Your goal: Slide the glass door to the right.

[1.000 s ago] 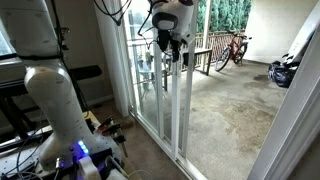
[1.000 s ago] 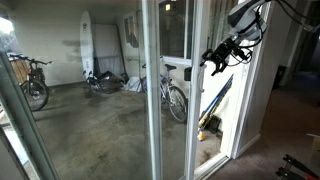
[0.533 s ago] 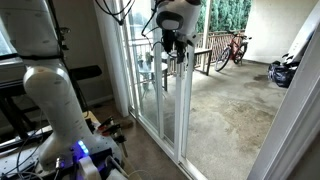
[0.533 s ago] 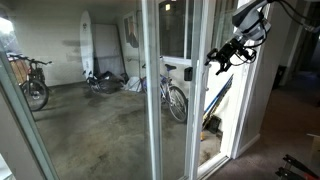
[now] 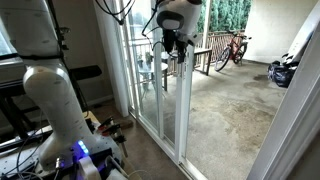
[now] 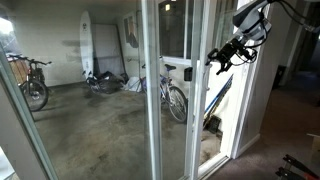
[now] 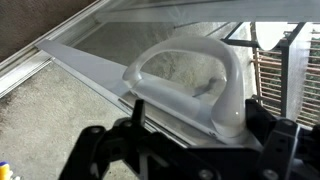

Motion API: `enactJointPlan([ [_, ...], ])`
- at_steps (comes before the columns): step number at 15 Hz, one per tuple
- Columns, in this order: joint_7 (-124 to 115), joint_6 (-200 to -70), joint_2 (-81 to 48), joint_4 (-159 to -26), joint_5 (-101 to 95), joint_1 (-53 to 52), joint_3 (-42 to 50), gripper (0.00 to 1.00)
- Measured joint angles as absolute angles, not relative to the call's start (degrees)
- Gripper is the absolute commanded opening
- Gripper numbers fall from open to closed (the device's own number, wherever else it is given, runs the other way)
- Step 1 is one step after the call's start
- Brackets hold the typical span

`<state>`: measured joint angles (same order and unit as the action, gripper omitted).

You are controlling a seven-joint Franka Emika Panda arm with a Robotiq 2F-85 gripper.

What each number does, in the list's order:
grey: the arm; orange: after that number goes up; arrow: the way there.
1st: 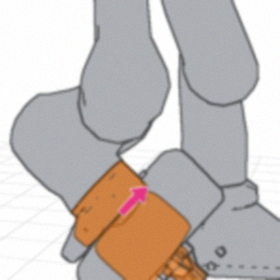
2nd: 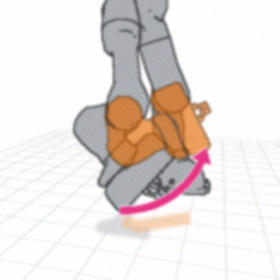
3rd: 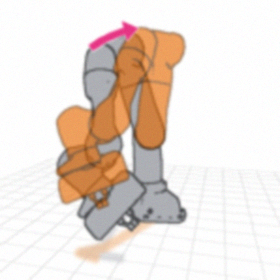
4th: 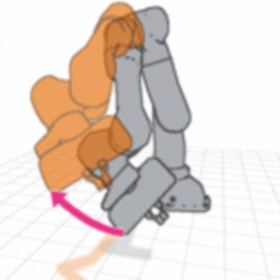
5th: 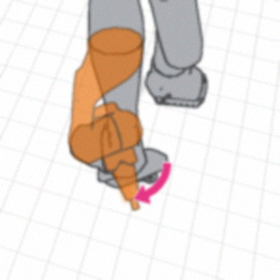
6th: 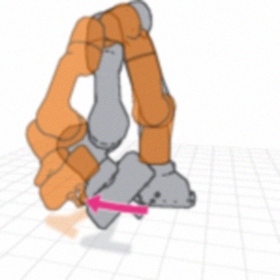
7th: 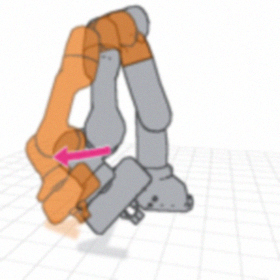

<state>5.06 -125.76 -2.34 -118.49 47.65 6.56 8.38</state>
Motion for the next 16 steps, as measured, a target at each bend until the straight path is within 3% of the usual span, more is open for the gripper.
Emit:
enactJointPlan([
  [16, 4.43, -130.36, -1.67, -118.97, 40.39, 5.94, 6.94, 1.00],
])
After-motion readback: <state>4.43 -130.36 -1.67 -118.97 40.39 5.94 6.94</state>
